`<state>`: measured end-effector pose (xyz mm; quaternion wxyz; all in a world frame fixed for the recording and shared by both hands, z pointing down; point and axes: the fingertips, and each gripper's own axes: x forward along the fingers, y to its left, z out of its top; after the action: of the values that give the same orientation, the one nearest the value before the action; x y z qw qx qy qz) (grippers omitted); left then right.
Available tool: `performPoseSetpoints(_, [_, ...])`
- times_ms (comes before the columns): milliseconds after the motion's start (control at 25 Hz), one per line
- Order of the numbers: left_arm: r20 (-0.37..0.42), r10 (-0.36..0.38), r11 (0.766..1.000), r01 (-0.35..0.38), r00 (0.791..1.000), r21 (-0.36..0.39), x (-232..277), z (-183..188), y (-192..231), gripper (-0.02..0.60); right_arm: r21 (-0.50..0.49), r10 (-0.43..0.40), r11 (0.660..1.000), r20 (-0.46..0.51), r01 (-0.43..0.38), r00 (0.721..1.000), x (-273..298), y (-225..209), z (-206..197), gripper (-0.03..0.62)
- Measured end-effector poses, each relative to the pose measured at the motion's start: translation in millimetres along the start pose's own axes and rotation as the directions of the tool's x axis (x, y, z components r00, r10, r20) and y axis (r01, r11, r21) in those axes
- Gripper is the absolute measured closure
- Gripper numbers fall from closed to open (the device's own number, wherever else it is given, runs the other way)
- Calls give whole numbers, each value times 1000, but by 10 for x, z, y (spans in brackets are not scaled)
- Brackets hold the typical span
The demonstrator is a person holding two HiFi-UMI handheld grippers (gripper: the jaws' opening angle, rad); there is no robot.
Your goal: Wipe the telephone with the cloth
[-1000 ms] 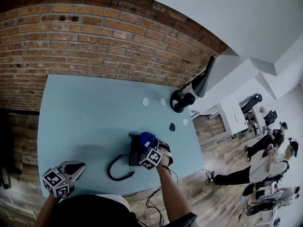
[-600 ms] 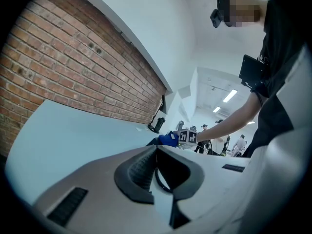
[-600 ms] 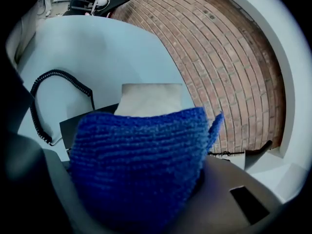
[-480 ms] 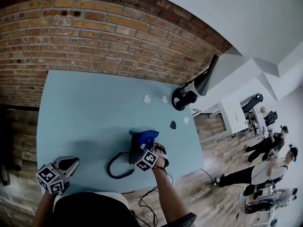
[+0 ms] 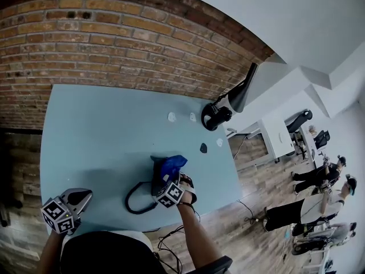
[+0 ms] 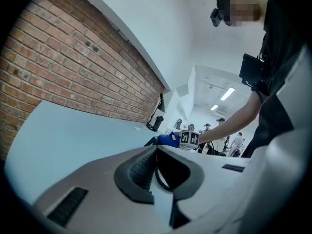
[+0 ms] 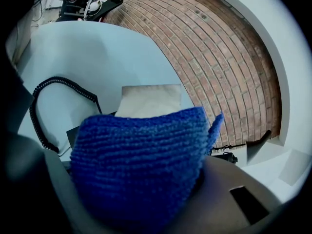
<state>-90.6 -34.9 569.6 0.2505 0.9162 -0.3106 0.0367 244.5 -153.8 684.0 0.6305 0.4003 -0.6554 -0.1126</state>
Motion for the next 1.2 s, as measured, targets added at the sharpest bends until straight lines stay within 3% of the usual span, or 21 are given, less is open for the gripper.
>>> performPoseSetpoints(1200, [-16, -30, 1000, 30, 999, 0, 24, -56, -58, 555, 29, 39, 999, 12, -39, 999, -173, 468, -91, 525])
